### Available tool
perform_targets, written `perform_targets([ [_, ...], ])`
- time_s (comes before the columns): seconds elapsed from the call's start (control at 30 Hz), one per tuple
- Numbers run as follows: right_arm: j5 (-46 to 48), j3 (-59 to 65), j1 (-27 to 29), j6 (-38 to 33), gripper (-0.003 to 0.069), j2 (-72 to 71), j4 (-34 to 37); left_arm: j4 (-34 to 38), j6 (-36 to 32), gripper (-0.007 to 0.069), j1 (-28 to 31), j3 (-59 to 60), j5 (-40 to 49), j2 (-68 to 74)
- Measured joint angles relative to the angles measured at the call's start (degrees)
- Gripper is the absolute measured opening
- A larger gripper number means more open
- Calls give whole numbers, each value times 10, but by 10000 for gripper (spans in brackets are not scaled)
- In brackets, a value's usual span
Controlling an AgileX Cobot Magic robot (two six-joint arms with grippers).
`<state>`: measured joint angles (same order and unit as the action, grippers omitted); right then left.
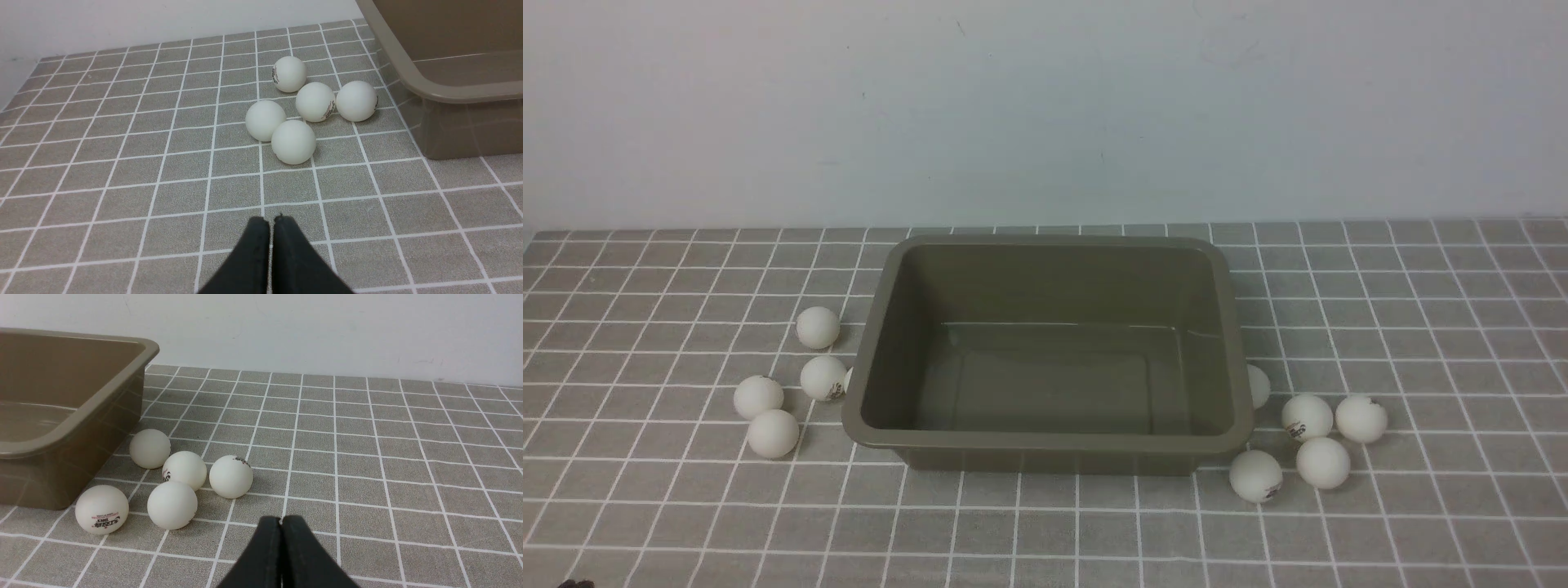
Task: Put the table tennis balls into the box on the grey coffee tablecloth.
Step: 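Reach for and grasp a ping pong ball on the table beside the basket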
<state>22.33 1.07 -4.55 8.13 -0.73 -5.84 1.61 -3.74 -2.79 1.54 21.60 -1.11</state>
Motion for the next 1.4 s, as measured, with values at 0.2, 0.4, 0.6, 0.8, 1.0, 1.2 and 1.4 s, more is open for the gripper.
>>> perform_targets([
  [0.2, 0, 0, 0, 0, -13, 0, 0, 0, 0, -5, 0, 0, 0, 0],
  [0.4, 0, 0, 0, 0, -13, 0, 0, 0, 0, -5, 0, 0, 0, 0],
  [0.6, 0, 0, 0, 0, -13, 0, 0, 0, 0, -5, 0, 0, 0, 0],
  [0.8, 0, 0, 0, 0, -13, 0, 0, 0, 0, -5, 0, 0, 0, 0],
  [1.0, 0, 0, 0, 0, -13, 0, 0, 0, 0, -5, 0, 0, 0, 0],
  [1.2, 0, 0, 0, 0, -13, 0, 0, -1, 0, -5, 0, 0, -6, 0],
  [1.4, -6, 1, 0, 7, -13, 0, 9, 113, 51, -5, 0, 1, -107, 0],
])
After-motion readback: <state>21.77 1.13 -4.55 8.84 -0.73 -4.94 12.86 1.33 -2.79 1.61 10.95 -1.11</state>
